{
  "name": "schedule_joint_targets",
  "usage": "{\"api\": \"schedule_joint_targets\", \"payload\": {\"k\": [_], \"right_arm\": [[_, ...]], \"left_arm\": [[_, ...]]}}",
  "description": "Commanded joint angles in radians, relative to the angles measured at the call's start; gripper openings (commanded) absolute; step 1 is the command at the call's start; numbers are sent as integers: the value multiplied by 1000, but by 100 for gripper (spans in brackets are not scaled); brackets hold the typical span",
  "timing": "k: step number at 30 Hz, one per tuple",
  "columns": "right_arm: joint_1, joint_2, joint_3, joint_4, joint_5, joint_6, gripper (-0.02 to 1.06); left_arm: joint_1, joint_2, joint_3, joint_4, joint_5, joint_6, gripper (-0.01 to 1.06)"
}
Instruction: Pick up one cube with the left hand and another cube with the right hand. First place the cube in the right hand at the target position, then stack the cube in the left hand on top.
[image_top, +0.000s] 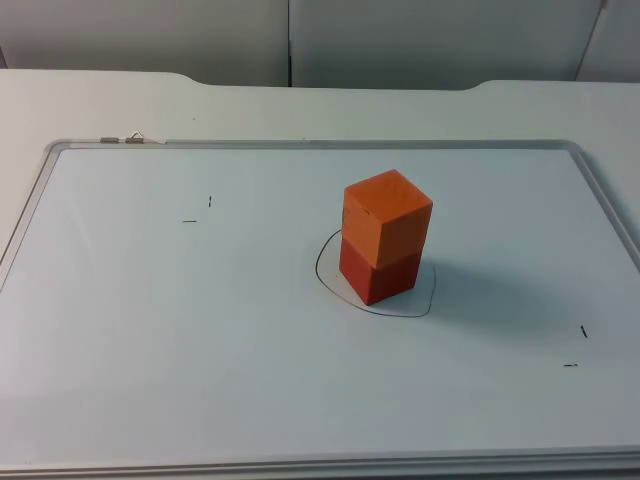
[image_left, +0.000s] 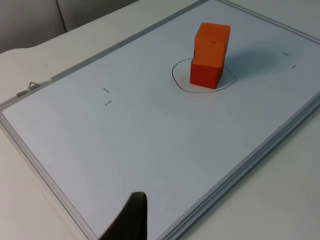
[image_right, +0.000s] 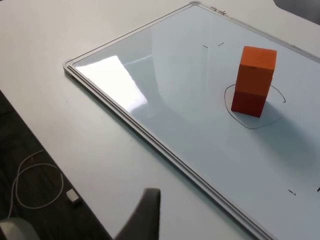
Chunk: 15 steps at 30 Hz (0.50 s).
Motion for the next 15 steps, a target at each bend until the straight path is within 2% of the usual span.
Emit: {"api": "schedule_joint_targets", "payload": {"k": [1, 12, 15], "right_arm": [[4, -3, 5, -8, -2, 0, 89], [4, -3, 3, -8, -2, 0, 89], [-21, -3, 3, -8, -2, 0, 89]], "left_arm": [[-8, -5, 8, -2, -9, -5, 105], [-8, -5, 8, -2, -9, -5, 105], [-8, -5, 8, -2, -9, -5, 105]]}}
